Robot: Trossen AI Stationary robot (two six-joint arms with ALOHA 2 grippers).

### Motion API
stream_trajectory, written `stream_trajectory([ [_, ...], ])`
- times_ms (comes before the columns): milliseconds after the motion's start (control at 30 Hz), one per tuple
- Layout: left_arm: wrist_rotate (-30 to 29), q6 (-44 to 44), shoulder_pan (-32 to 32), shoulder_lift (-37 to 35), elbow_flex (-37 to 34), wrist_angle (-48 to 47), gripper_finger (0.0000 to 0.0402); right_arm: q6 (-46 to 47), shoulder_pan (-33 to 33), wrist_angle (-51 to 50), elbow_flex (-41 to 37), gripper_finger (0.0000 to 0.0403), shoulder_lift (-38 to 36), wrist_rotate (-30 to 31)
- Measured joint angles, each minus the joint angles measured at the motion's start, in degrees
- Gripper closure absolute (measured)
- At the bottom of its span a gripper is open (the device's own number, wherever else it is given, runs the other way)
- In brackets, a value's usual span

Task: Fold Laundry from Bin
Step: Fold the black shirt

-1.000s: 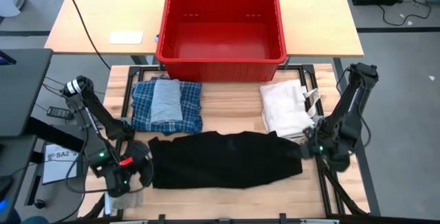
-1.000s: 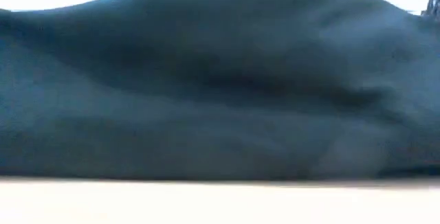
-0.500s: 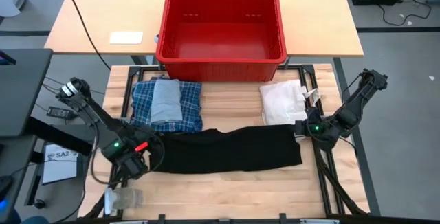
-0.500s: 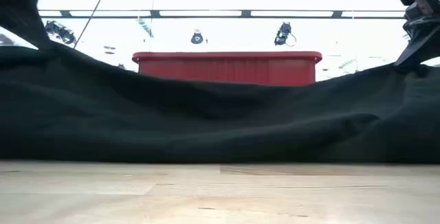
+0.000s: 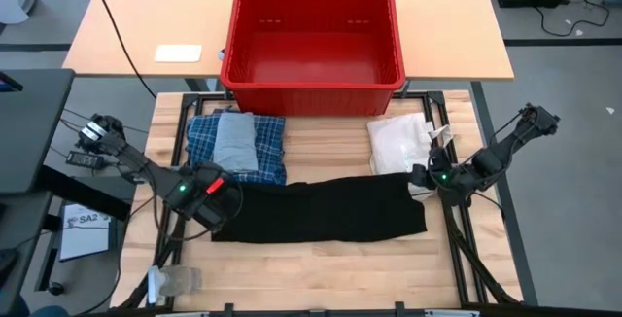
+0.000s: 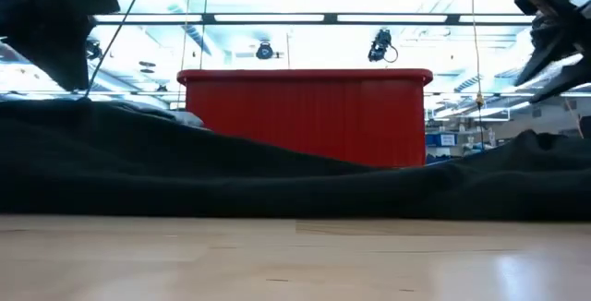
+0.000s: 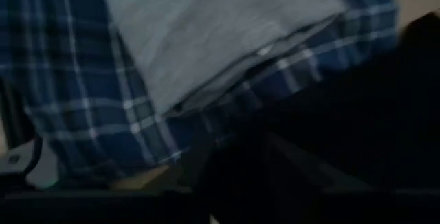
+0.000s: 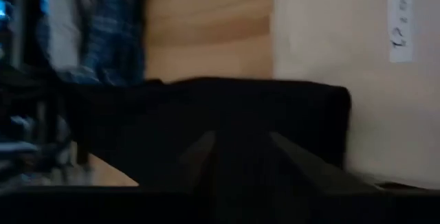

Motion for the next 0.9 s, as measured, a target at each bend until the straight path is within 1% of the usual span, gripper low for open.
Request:
stream_trajectory([
  [67,2.42,0.07,0.76,-0.01,0.02,-0.38,0.0245,-0.04,-0.67,1.04,0.71,0.0253,-0.03,1.2],
  [100,4.26,0.24,0.91,-0.02,0.13,-0.23,0.0228,-1.85,-0.92,3.13,1.04,0.0241,-0.02,1.98],
  [167,7.02,0.23,0.36,0.02,1.39,0.37,0.0203,-10.18,-1.56,10.68,1.79,0.0222,0.0,2.91],
  [233,5.85,-0.65,-1.15,-0.04,3.44,3.81,0.0187,-20.43,-2.86,19.09,2.06,0.0213,0.65,0.84],
  [267,3.54,-1.64,-2.14,-0.02,4.4,6.13,0.0183,-24.85,-3.78,22.88,2.08,0.0212,1.38,-0.94],
  [400,-9.41,-8.26,-5.89,0.27,5.72,17.5,0.0184,-37.17,-7.76,31.75,2.06,0.0214,5.94,-10.05],
  [467,-12.14,-10.21,-6.76,1.97,5.76,23.01,0.019,-41.67,-10.22,34.61,2.06,0.0215,8.68,-14.27],
  [600,-11.67,-9.29,-7.36,8.99,5.74,37.26,0.0201,-54.22,-15.89,42.97,2.05,0.0215,14.62,-23.04],
  [667,-8.42,-6.9,-7.17,13.11,5.74,45.1,0.0207,-60.58,-19.33,47.13,2.06,0.0215,17.84,-27.47],
  [733,-5.38,-2.45,-6.77,17.11,5.69,52.53,0.0216,-66.93,-23.01,50.41,2.05,0.0215,21.17,-32.5],
  [800,-4.45,0.08,-6.39,20.97,5.7,60.66,0.0226,-73.73,-26.73,54.06,2.03,0.0215,25.05,-38.95],
  [867,-4.52,-0.95,-5.48,24.51,5.7,64.82,0.0237,-79.53,-30.09,57.44,2.03,0.0217,29.29,-45.62],
  [900,-4.46,-3.12,-4.85,26.18,5.71,66.33,0.0243,-81.73,-31.39,58.61,2.03,0.022,31.5,-48.75],
])
